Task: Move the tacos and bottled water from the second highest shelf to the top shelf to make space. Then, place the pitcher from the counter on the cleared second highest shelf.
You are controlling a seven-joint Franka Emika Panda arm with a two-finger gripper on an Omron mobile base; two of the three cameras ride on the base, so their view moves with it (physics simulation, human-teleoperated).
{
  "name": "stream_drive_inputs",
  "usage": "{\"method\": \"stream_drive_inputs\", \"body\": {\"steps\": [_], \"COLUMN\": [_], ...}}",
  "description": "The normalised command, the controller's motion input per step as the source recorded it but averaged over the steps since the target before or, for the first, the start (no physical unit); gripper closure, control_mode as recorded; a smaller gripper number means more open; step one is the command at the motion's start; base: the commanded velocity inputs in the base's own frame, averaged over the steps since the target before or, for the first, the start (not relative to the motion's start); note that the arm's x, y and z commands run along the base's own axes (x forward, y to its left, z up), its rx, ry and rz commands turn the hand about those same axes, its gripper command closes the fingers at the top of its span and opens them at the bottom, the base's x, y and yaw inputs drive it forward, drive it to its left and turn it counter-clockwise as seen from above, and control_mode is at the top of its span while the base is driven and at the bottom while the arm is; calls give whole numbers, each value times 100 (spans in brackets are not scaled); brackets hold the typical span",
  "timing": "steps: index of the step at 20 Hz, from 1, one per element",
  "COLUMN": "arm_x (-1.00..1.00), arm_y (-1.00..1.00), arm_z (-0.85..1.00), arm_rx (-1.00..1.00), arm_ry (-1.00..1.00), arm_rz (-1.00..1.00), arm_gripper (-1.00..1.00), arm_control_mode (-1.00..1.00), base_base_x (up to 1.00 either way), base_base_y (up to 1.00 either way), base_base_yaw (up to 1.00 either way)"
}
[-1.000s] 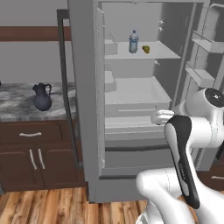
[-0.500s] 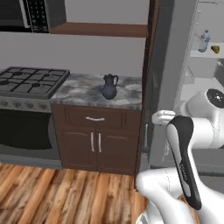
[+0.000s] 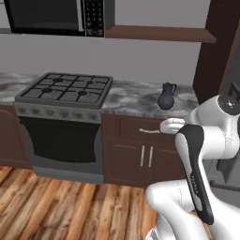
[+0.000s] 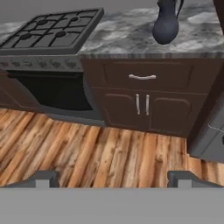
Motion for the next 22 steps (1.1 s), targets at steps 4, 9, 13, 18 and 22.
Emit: {"method": "stream_drive_inputs", "body": {"steps": [4, 9, 13, 18, 22], "arm_x": [0, 0, 0, 0, 0], "arm_y": [0, 0, 0, 0, 0], "arm_z": [0, 0, 0, 0, 0], "arm_rx": [0, 0, 0, 0, 0], "arm_ry": [0, 0, 0, 0, 0], "arm_rz": [0, 0, 0, 0, 0], "arm_gripper": [-100, -100, -100, -100, -100], "arm_control_mode": [100, 100, 100, 100, 100], "base_base_x": [44, 57, 72, 79, 82], "base_base_y": [72, 54, 27, 1, 0], "base_base_yaw": [-38, -39, -33, -26, -19]}}
